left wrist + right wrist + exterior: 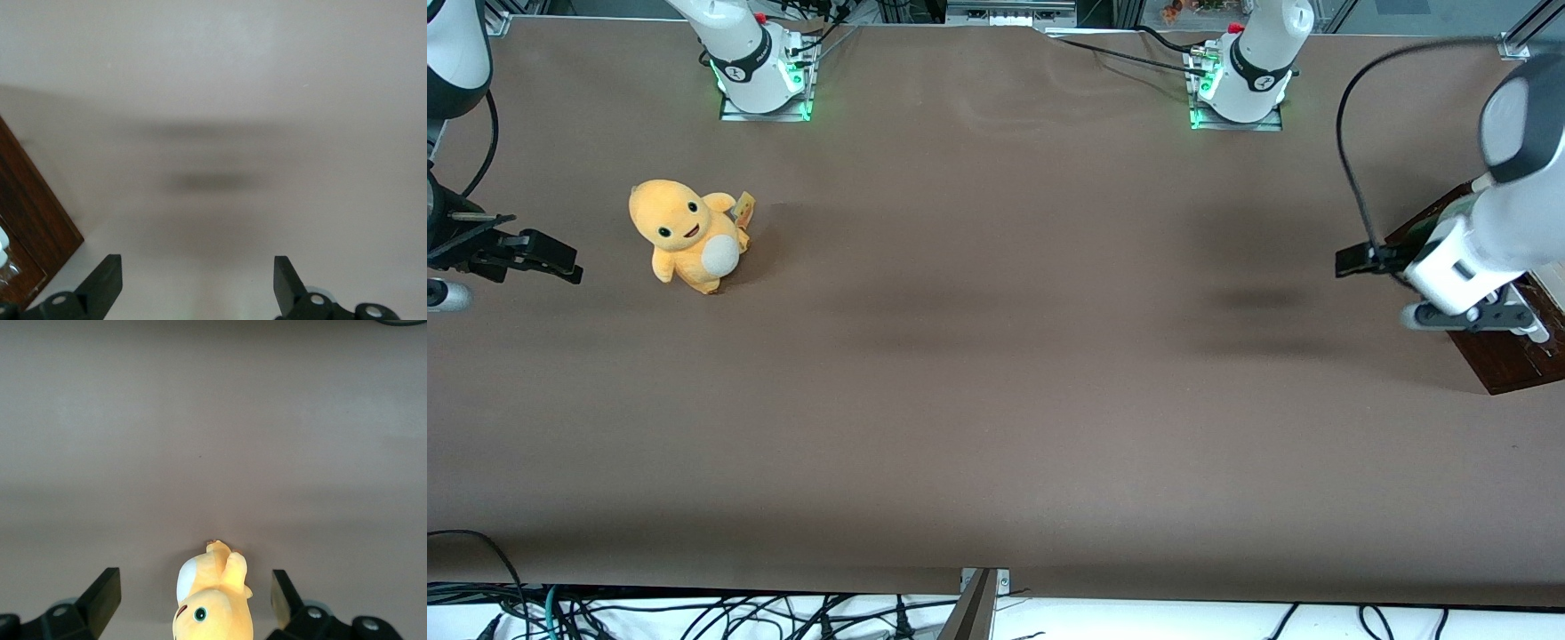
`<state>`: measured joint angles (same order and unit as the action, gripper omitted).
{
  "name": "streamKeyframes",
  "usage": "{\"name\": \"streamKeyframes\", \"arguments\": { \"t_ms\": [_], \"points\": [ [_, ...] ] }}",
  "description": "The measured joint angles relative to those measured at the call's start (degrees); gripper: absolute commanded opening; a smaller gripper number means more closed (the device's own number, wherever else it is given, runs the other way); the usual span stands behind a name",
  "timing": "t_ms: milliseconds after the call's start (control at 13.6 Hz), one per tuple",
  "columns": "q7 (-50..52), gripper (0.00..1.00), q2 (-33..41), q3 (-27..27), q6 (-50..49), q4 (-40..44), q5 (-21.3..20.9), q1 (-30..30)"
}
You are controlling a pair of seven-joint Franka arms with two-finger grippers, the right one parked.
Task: Open lower drawer with left arm only
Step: 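Lower the open left gripper toward the white handle of the lower drawer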
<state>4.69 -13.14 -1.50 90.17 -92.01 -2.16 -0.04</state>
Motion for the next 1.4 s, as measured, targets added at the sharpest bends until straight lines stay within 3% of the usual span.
{"name": "streamKeyframes", "arguments": {
  "t_ms": [882, 1176, 1397],
  "points": [
    [18.6, 1.00, -21.7, -0.2, -7.3, -0.2, -42.0, -0.6],
    [20.4, 1.00, -26.6, 0.1, -10.3, -0.2, -52.5, -0.2],
    [20.9, 1.00, -29.0, 0.7, -11.3, -0.2, -57.6, 1.2]
  ]
}}
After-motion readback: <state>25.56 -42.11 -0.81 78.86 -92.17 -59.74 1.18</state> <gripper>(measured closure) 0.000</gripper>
